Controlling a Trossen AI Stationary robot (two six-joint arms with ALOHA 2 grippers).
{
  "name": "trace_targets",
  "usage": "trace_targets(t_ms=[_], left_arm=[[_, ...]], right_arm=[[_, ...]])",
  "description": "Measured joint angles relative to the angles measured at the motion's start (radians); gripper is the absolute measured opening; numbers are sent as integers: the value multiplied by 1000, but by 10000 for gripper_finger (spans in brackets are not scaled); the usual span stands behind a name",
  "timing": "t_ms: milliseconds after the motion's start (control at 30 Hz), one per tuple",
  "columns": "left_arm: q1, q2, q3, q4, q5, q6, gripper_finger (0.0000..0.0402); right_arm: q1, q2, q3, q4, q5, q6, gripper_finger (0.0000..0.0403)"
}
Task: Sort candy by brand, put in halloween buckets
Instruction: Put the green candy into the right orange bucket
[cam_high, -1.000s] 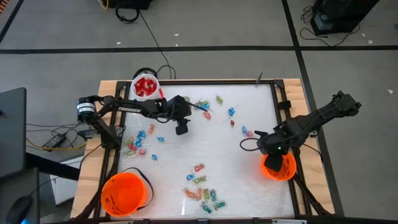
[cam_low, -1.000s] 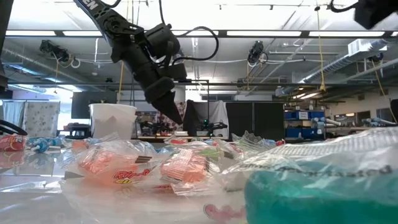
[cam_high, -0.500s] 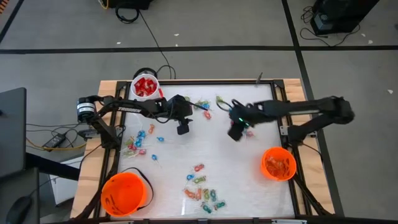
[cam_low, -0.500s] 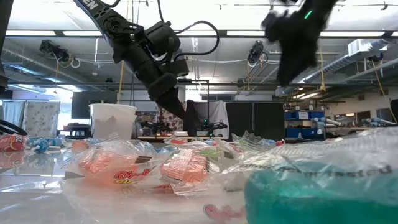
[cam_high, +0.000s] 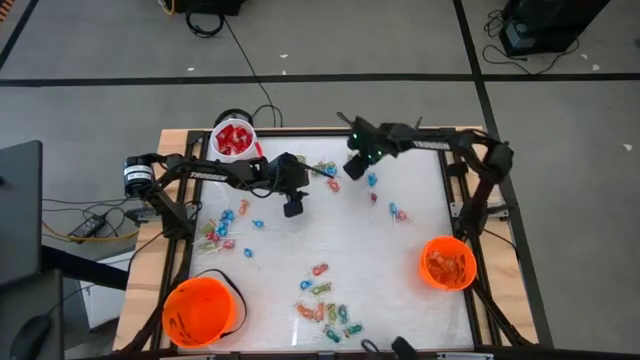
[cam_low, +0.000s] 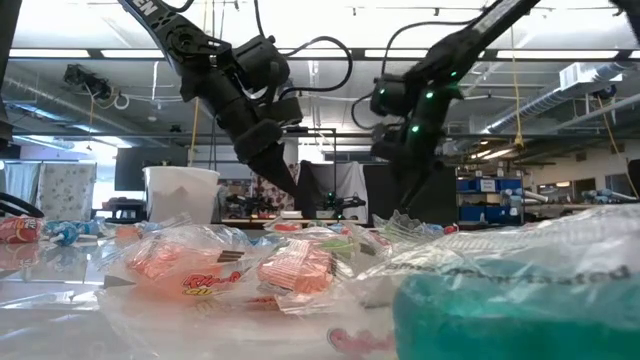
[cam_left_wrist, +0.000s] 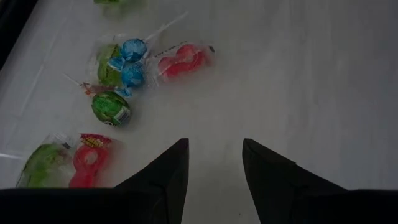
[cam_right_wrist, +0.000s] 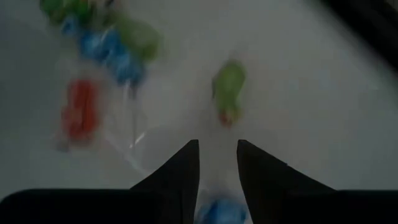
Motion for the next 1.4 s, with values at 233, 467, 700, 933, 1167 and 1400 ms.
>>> trace_targets(t_ms=[233, 467, 700, 933, 1167, 1400], left_arm=[[6, 0, 0, -4, 0, 45, 156], [65, 0, 0, -3, 0, 54, 156], [117, 0, -10, 16, 50, 55, 156], [140, 0, -81, 118, 120, 16, 156], [137, 0, -110, 212, 147, -24, 156], [109, 0, -110, 324, 241, -77, 156]], right_arm=[[-51, 148, 179, -83, -31, -89, 129], [-59, 273, 268, -161, -46, -162, 129], [-64, 274, 286, -191, -62, -242, 58], [-51, 196, 286, -188, -134, -290, 10], [37, 114, 286, -130, -219, -324, 6], [193, 67, 286, -109, -222, -371, 5]])
